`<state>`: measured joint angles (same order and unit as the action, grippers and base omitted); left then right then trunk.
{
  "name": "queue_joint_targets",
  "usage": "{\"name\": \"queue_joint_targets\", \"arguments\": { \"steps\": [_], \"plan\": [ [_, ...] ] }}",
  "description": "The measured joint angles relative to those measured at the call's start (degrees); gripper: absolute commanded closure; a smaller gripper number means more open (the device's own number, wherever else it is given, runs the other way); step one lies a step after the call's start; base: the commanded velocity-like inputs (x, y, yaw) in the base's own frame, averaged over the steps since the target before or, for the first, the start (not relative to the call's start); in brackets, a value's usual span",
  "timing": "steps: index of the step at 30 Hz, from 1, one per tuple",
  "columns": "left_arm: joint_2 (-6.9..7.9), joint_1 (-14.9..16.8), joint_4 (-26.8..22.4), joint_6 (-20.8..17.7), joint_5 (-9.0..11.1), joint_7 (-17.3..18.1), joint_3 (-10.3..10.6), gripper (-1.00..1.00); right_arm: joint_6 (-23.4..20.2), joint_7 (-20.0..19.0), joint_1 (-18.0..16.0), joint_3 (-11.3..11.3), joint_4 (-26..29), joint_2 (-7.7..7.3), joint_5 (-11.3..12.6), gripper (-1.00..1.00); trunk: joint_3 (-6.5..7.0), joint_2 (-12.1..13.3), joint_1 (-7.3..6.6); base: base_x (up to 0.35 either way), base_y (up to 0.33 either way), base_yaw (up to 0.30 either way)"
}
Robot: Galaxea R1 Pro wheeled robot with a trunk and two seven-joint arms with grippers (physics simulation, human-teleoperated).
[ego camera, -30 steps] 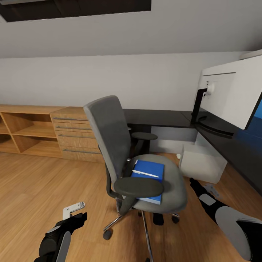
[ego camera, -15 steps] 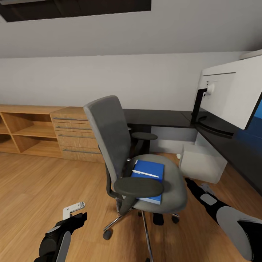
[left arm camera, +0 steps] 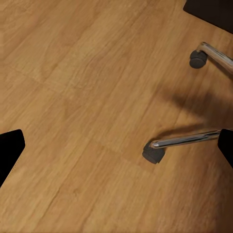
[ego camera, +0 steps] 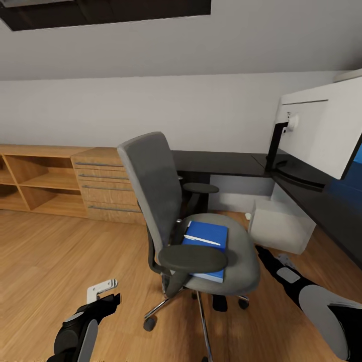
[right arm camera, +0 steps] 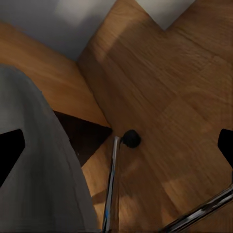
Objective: In the bedroom, organize the workspace by keeping the computer under the desk, ensuring the monitor is on the desk, placing the keyboard on the desk next to the monitor, placing the mouse on the desk next to the keyboard, moving the folder from the swivel chair onto the desk next to the mouse, stacking the notebook on top of the folder with the pen on top of the notebook, and positioning the swivel chair next to the desk.
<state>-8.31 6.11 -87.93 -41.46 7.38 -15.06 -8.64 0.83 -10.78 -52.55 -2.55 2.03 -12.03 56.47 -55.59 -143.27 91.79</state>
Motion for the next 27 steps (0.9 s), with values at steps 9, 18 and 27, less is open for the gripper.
{"name": "queue_joint_targets", "arguments": {
  "steps": [9,18,27],
  "plan": [
    [0.00,-0.01,-0.01,0.03,0.01,0.00,0.03,-1.00,0.05,-0.06,-0.05,-1.66,0.08,0.05,0.20,-1.00,0.01,-0.01,-0.01,0.000,0.000,0.272],
    [0.00,-0.01,-0.01,0.03,0.02,-0.01,0.06,-1.00,0.16,-0.26,-0.05,-1.74,0.02,0.23,0.19,-1.00,-0.02,-0.01,-0.01,0.000,0.000,0.254],
    [0.00,-0.01,-0.01,0.01,0.02,0.00,0.06,-1.00,0.21,0.11,-0.04,-1.76,0.20,0.11,0.16,-1.00,-0.05,-0.01,-0.01,0.000,0.000,0.083]
  ]
}}
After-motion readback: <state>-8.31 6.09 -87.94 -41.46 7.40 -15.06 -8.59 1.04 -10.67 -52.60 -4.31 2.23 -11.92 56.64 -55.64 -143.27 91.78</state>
